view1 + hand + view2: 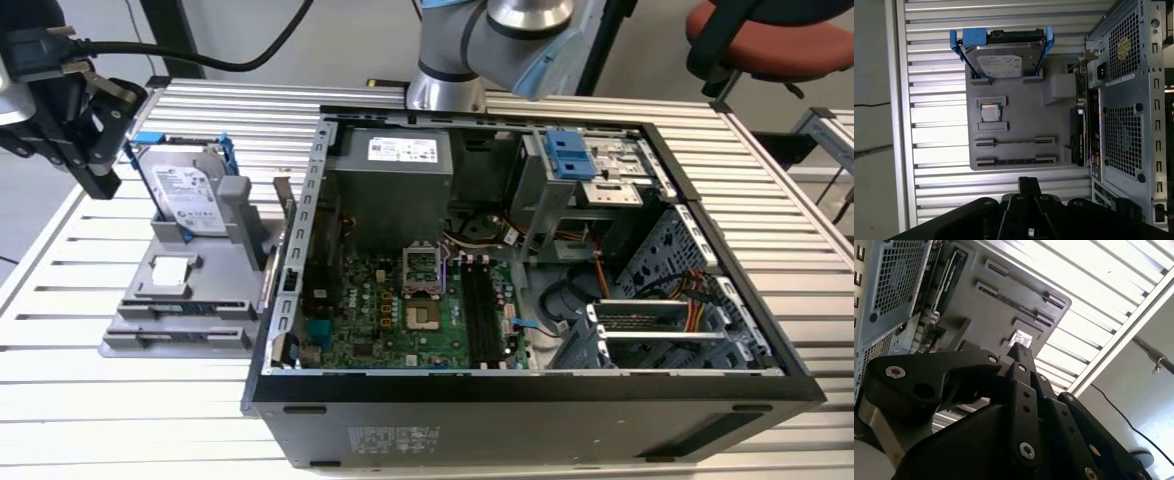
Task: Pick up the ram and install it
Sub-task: 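Pick up the ram and move it above insertion slot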
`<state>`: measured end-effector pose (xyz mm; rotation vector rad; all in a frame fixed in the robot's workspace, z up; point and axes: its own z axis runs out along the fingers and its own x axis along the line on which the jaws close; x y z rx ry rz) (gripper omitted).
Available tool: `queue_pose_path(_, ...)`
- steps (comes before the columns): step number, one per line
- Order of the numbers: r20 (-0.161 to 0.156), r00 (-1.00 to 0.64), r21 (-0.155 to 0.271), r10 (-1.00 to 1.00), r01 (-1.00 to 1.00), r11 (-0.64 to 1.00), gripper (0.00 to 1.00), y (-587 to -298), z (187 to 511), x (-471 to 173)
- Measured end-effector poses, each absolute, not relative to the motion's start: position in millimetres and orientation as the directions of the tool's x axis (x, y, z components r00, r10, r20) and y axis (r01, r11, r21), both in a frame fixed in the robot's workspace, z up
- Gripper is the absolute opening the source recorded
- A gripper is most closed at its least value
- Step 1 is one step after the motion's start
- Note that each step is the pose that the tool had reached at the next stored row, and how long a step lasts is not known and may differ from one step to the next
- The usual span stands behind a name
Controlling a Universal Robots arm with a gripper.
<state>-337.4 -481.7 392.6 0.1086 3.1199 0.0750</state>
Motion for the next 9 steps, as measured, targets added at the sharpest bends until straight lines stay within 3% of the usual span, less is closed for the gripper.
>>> queue_pose_path(9,-0.017,-0.999,0.049,0.045,0.044,0.998,0.0,-481.8,392.7,-337.5)
